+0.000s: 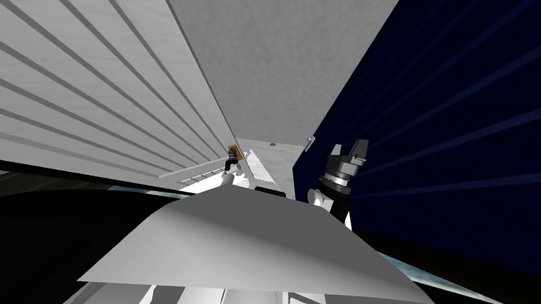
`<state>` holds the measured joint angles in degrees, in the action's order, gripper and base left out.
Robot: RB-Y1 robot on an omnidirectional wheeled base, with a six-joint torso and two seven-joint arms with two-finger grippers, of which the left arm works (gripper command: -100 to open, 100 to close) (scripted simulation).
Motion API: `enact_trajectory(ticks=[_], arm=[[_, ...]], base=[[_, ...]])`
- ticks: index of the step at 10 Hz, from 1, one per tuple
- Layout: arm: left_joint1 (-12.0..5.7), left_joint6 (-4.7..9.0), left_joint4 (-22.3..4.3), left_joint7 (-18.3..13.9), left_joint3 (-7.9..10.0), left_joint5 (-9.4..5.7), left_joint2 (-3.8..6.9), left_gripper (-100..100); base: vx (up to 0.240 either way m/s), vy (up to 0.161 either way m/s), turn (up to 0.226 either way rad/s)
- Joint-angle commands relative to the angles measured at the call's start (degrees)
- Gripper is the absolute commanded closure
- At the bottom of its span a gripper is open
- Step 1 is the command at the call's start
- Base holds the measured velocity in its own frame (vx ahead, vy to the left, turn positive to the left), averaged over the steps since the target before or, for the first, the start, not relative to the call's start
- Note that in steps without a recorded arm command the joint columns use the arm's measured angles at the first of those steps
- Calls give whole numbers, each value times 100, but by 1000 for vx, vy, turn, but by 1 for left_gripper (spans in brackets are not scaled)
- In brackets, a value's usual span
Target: Push the door open
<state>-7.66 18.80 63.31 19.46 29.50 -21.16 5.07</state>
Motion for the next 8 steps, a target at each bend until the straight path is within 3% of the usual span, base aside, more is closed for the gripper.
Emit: enact_trajectory(ticks=[1, 3, 8], arm=[[48, 112, 8, 133, 200, -163, 55, 100], [83, 105, 47, 217, 297, -254, 49, 100], [234, 72, 223, 589, 727, -656, 4, 100]], base=[[196, 12, -27], [154, -2, -20], [153, -16, -22]])
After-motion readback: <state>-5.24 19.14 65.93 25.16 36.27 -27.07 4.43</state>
